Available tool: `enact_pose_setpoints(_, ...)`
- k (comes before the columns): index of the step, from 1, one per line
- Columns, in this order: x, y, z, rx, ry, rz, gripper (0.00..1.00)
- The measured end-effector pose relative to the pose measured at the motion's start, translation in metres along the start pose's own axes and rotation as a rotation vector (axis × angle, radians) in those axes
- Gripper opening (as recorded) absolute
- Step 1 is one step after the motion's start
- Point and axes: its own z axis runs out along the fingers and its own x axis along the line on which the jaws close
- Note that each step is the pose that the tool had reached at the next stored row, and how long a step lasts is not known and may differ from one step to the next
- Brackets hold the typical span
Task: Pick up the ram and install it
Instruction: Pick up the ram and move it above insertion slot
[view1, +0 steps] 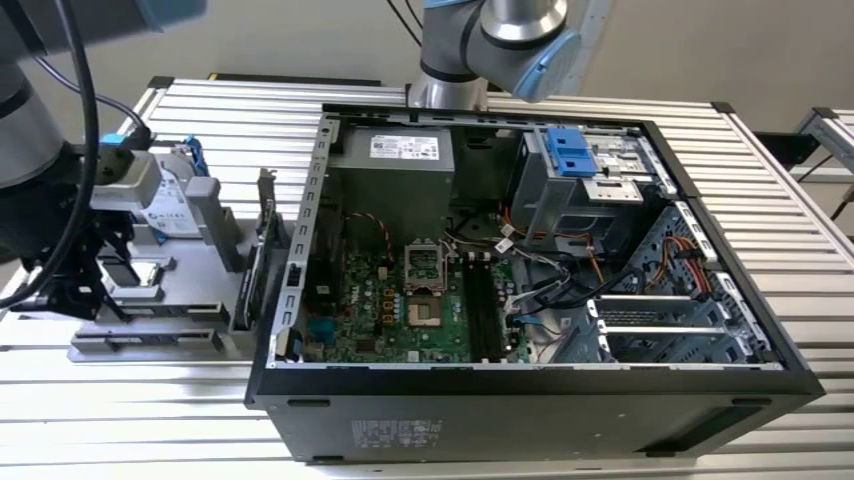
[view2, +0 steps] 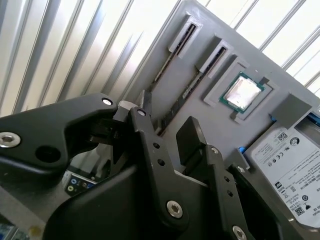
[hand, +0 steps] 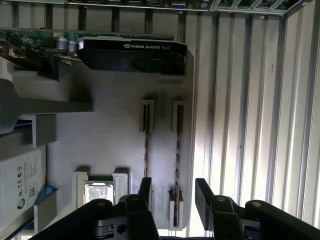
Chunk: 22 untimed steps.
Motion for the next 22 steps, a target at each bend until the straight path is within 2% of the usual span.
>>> enact_pose_setpoints(22, 0.0002, 0.0019, 0.0195, 0.0037, 0.0001, 0.0, 1.0)
